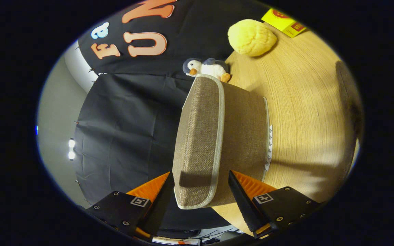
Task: Open the storage box then place both shoes into the box .Put the left shoe in first, then the right shoe, with the right side of both shoes facing outward in a uniform manner.
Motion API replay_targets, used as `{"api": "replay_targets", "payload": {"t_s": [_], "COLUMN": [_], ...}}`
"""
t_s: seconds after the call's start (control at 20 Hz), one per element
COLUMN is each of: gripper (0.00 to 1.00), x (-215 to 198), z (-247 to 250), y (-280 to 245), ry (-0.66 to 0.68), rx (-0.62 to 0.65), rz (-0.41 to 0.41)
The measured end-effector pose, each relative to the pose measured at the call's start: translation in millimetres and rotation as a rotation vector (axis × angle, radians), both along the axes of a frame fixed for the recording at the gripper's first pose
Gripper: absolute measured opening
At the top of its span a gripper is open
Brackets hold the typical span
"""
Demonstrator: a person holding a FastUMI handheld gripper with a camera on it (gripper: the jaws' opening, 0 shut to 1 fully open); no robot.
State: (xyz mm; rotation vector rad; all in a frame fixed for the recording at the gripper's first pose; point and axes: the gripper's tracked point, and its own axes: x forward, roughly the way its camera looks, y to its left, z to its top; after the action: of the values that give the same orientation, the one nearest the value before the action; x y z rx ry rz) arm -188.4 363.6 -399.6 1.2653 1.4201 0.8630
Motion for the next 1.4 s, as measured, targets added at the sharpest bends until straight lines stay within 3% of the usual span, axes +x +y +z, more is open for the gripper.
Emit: {"api": "replay_targets", "payload": {"t_s": [0.4,0.8,0.95,1.3,1.35,1.4], "gripper": [0.78,0.27,0.12,0.12,0.06,0.06], "x": [10,26,43,51,55,58], "z": [9,19,64,109,118,128], "y": [0,-18,-23,13,19,25], "ry": [0.103,0.041,0.055,-0.043,-0.059,-0.074], "rx": [0.135,0.092,0.235,0.210,0.216,0.219], "rz": [-0.138,-0.200,-0.278,-0.193,-0.190,-0.187]}}
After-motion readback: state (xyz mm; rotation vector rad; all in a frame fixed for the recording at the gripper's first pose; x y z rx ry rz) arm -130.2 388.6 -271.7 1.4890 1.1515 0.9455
